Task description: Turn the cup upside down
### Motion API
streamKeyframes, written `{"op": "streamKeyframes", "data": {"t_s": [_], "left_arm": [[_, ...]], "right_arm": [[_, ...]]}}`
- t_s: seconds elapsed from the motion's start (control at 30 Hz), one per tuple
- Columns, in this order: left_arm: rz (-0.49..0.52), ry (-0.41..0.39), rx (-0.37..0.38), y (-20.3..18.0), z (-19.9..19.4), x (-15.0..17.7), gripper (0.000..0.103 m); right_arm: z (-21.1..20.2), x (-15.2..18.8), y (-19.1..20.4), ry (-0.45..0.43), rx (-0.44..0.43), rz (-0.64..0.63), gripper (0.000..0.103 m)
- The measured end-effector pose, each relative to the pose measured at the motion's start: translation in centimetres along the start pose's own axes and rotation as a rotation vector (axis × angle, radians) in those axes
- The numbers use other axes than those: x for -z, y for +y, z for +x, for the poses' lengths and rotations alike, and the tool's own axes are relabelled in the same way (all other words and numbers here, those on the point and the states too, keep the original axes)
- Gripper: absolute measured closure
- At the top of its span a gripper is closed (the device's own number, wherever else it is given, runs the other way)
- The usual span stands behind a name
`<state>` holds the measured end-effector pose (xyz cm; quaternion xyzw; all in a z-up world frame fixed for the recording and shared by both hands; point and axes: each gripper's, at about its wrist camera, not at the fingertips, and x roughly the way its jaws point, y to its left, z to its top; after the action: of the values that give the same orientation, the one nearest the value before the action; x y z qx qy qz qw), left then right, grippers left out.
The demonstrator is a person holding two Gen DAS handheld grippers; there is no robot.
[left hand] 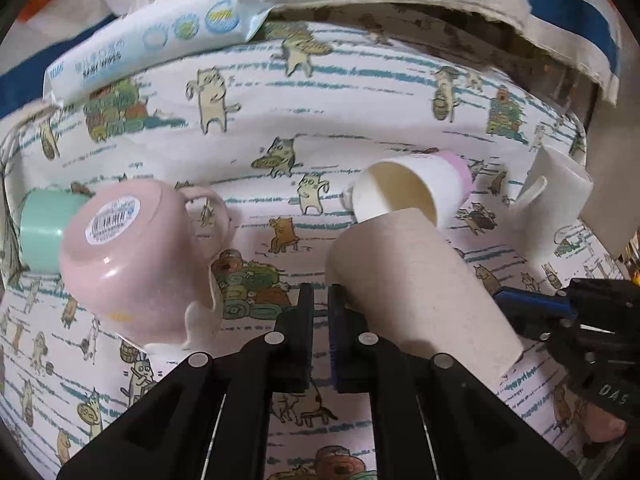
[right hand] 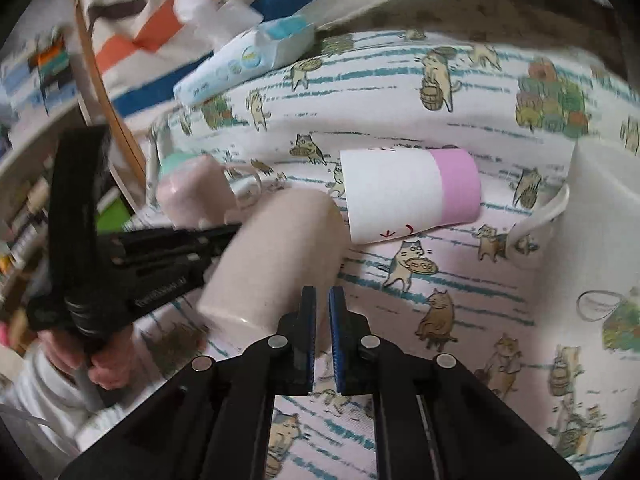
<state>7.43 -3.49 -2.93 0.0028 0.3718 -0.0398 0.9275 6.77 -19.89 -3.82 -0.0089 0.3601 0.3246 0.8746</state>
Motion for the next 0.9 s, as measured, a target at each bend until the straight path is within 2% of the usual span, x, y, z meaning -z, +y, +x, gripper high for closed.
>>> {"op": "streamKeyframes", "data": {"t_s": [0.1, 0.2, 0.33, 0.4, 0.5, 0.57, 0.63, 0.67, 0.7, 0.73, 0.77, 0.83, 0.9], "left_arm": [[0.028, -0.022, 0.013, -0.8, -0.5, 0.2, 0.099], [0.058, -0.029, 0.059, -1.5, -0.9, 0.4, 0.099], [0.084, -0.014, 0.096, -2.1, -0.6, 0.4, 0.099], [0.081, 0.010, 0.130, -2.2, -0.2, 0.6, 0.098], [0.087, 0.013, 0.126, -2.5, -0.2, 0.8, 0.092], [0.087, -0.013, 0.115, -2.2, -1.2, 1.1, 0.081], [0.051, -0.043, 0.112, -1.4, -2.1, 1.0, 0.059], [0.034, -0.061, 0.120, -0.9, -2.6, 0.9, 0.055], [0.020, -0.086, 0.120, -0.5, -3.1, 0.7, 0.048], [0.011, -0.114, 0.103, -0.1, -3.6, 0.5, 0.042], [0.006, -0.143, 0.074, 0.2, -4.0, 0.4, 0.038], [-0.021, -0.180, 0.050, 0.9, -4.8, 0.2, 0.022], [-0.052, -0.201, 0.069, 1.5, -5.4, 0.0, 0.019]], "right_arm": [[-0.1, 0.0, -0.4, 0.016, -0.020, 0.026, 0.094], [-0.5, 0.1, -0.9, 0.031, -0.035, 0.056, 0.094], [-1.3, 0.5, -0.9, 0.041, -0.003, 0.064, 0.094], [-1.5, 0.3, -1.0, 0.024, 0.041, 0.061, 0.094], [-1.8, 0.4, -1.7, 0.014, 0.080, 0.083, 0.094], [-2.2, 0.4, -1.9, 0.000, 0.083, 0.096, 0.093], [-2.5, 0.3, -1.7, -0.017, 0.102, 0.094, 0.084], [-2.7, 0.2, -1.6, -0.031, 0.115, 0.086, 0.072], [-3.1, 0.2, -1.2, -0.058, 0.134, 0.067, 0.051], [-3.5, 0.2, -0.9, -0.080, 0.153, 0.057, 0.037], [-3.9, 0.2, -0.7, -0.098, 0.180, 0.069, 0.016], [-4.9, 0.3, -0.3, -0.151, 0.210, 0.120, 0.014], [-5.6, 0.1, 0.5, -0.173, 0.237, 0.152, 0.014]]}}
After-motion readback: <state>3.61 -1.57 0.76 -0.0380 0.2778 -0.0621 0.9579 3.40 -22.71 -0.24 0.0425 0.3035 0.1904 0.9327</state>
